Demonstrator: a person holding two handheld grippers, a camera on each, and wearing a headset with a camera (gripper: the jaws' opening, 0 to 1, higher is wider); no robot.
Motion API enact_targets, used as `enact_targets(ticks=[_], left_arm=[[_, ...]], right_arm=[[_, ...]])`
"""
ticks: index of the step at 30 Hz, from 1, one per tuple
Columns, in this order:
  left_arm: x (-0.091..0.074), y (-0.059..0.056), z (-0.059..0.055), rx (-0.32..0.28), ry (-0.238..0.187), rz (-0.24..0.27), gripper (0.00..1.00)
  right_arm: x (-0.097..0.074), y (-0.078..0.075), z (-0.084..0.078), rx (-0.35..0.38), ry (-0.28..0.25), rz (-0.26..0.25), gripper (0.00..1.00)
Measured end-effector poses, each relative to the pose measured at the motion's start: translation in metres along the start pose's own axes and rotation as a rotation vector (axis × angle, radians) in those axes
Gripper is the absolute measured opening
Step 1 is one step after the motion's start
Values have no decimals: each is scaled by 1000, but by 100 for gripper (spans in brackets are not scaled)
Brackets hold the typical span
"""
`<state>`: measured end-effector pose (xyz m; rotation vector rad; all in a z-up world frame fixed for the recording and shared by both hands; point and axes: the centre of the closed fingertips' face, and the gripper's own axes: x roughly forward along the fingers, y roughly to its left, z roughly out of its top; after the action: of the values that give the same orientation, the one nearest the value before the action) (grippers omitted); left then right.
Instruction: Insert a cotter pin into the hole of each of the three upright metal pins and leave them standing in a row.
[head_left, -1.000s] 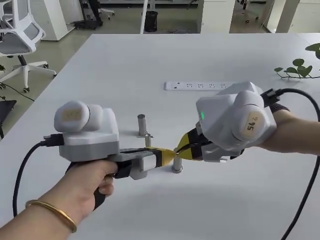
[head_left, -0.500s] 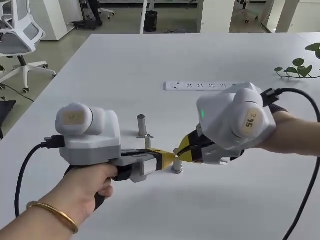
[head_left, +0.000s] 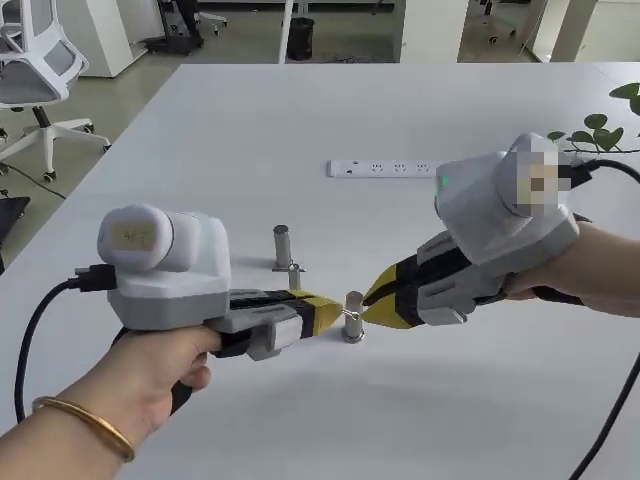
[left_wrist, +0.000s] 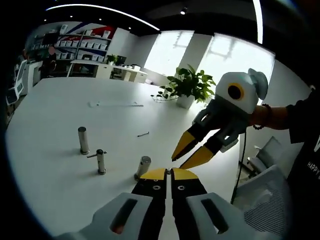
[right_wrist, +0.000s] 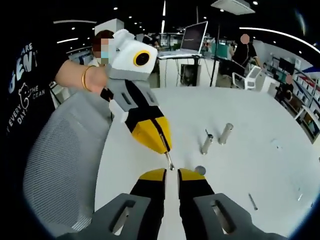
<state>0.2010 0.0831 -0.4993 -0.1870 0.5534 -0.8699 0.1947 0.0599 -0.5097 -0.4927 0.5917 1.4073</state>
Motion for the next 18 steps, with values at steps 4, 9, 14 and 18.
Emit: enact_targets(ticks=[4, 9, 14, 18], left_arm=[[-2, -6, 0, 50, 0, -35, 0], [-5, -15, 1, 99, -11, -85, 0], [-6, -23, -1, 137, -6, -125, 0], [-9, -29, -2, 148, -18, -159, 0]], right_arm=[[0, 8, 2, 95, -57, 67, 9], [-2, 14, 3, 173, -105, 132, 10], [-5, 22, 3, 208, -132, 192, 10], [-7, 30, 1, 228, -145, 233, 10]])
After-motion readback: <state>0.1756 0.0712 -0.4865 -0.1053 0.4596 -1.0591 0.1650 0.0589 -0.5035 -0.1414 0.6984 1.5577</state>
